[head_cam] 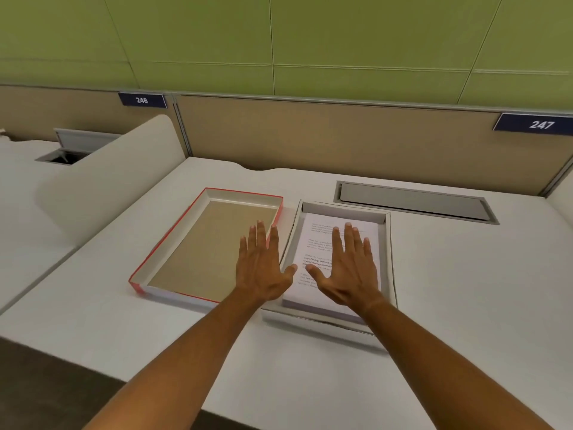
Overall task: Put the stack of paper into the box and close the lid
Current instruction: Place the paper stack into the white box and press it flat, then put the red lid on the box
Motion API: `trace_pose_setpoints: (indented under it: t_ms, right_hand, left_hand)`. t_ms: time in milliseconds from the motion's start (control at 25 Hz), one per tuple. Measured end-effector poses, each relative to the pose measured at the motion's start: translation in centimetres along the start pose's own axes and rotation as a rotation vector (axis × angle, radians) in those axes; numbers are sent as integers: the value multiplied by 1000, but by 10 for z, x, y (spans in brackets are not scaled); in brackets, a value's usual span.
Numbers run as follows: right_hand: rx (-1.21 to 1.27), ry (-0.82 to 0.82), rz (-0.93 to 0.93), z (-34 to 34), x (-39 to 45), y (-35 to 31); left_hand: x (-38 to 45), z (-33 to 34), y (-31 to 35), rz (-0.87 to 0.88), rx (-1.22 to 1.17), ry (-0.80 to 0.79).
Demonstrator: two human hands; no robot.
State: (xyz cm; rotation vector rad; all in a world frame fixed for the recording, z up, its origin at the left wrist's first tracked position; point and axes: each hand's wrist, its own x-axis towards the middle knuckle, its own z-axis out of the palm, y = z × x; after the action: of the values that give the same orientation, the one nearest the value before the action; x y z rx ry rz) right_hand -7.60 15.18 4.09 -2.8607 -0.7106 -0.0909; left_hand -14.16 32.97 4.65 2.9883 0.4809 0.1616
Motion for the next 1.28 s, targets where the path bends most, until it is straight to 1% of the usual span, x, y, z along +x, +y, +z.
trace_pose_setpoints:
  t_ms: [160, 320, 560, 720, 840, 960, 1080, 1200, 1280]
  right_hand:
    - [-24, -5, -8, -5, 3, -21]
    - [-34, -1, 36, 3, 11, -40]
    - [-57, -25, 156, 24, 28, -71]
    - [-53, -30, 223, 33, 29, -85]
    - [-71, -34, 263, 35, 27, -91]
    - [-66, -24, 290, 34, 29, -93]
    - [-8, 16, 293, 31, 33, -95]
    - [123, 45, 295, 26, 42, -101]
    - [261, 91, 319, 22, 48, -110]
  left_hand:
    - [0, 1, -22, 19, -41, -11]
    - [13, 7, -48, 11, -91, -20]
    - [43, 28, -87, 4, -164, -175]
    - [56, 42, -90, 49, -186, -173]
    - [61, 43, -84, -1, -306, -210]
    - [66, 34, -79, 0, -372, -223]
    - [73, 9, -79, -11, -496, -173]
    - [88, -36, -87, -16, -674, -29]
    - [100, -71, -98, -55, -882, 42]
